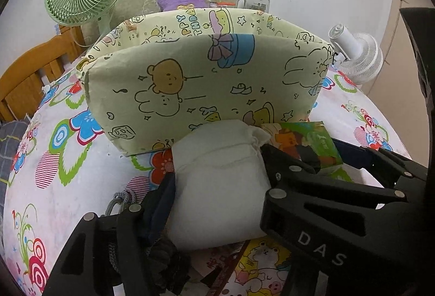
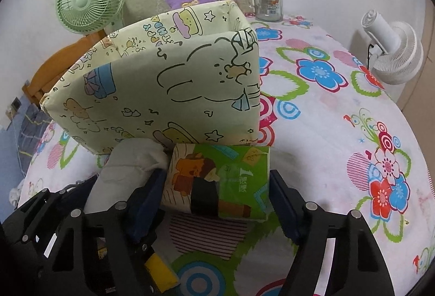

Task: Organize soft objects
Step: 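Grasp the white drawstring bag with the left gripper while the right grasps the green tissue pack, then lift both held items up toward the fabric box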

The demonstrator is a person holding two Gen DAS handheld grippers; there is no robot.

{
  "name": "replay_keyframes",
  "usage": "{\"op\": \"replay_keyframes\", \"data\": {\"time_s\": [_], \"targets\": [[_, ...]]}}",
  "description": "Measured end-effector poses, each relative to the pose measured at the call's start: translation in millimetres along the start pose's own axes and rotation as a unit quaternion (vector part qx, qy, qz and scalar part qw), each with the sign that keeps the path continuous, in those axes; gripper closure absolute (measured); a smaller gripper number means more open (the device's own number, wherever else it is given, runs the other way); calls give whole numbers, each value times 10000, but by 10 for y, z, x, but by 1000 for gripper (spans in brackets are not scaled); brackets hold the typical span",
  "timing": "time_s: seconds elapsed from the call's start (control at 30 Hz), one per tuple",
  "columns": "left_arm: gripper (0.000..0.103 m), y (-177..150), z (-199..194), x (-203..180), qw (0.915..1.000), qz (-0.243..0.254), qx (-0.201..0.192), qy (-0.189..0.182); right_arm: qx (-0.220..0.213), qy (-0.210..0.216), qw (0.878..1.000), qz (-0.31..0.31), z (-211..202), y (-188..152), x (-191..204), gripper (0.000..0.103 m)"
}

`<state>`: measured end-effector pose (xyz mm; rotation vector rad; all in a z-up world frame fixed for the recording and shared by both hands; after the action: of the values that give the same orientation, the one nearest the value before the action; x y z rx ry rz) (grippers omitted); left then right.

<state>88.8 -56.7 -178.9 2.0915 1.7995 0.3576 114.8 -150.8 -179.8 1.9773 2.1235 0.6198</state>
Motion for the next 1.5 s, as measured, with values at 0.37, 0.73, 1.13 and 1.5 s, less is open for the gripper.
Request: {"op": "replay_keyframes", "data": {"time_s": [0.37,0.73,1.13,1.5], "targets": [[49,-24,-84,-40,9999,27,-114,22,-148,-32,9999,-51,-148,-48,27,29],[52,-44,-211,-43,9996,15,-265,10,-344,-69,9994,-35,-311,-86,32,29],[52,1,-402,-129,9986,103,-509,35,-604,-91,9981,13,-555,-67,-8,29],[52,71,-661,-163,9971,137,-741,73,-874,-106,9961,-17,-840,-10,14,29]]}}
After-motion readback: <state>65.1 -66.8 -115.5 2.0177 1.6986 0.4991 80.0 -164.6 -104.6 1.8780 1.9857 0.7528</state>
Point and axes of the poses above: each gripper's, at about its wrist camera, not at the fingertips, and z roughly the way its jaws point, x to its left, y to its top, the point moved 5 cm from there along z, roughly the way its jaws point, and after that the axes turned 14 degrees about x, right-handed, at the moved point
